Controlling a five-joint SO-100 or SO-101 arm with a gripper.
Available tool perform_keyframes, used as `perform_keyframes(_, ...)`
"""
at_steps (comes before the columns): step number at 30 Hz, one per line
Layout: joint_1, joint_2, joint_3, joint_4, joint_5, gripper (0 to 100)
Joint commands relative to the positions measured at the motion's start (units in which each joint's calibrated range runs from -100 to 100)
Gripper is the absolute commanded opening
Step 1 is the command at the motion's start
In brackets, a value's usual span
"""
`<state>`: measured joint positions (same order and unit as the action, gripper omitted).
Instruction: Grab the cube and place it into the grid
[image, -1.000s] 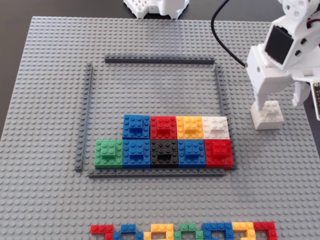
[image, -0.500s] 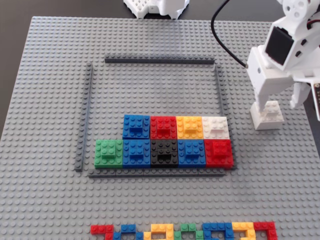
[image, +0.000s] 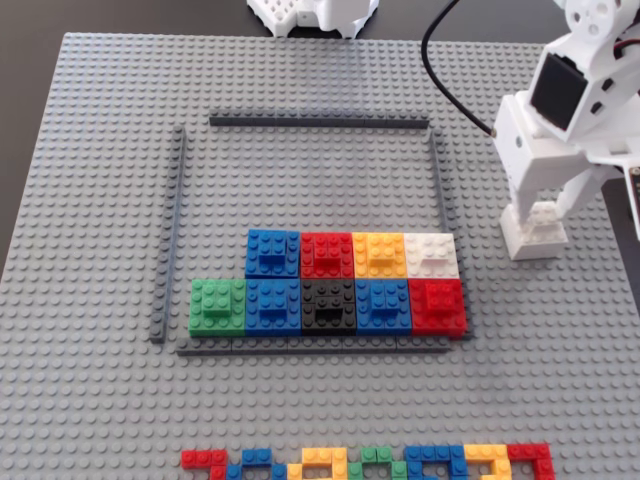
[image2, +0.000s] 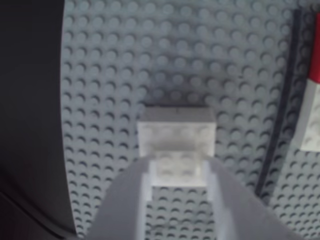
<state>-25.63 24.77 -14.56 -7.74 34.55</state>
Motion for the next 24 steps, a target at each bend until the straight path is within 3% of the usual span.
perform_keyframes(1,0.33,-2.07,-3.88,-0.08,0.29,8)
perform_keyframes(5,0.55,-3.36,-4.15,0.41,0.34,4)
perform_keyframes(24,5.92,-27.78,0.74,3.88,4.88,3)
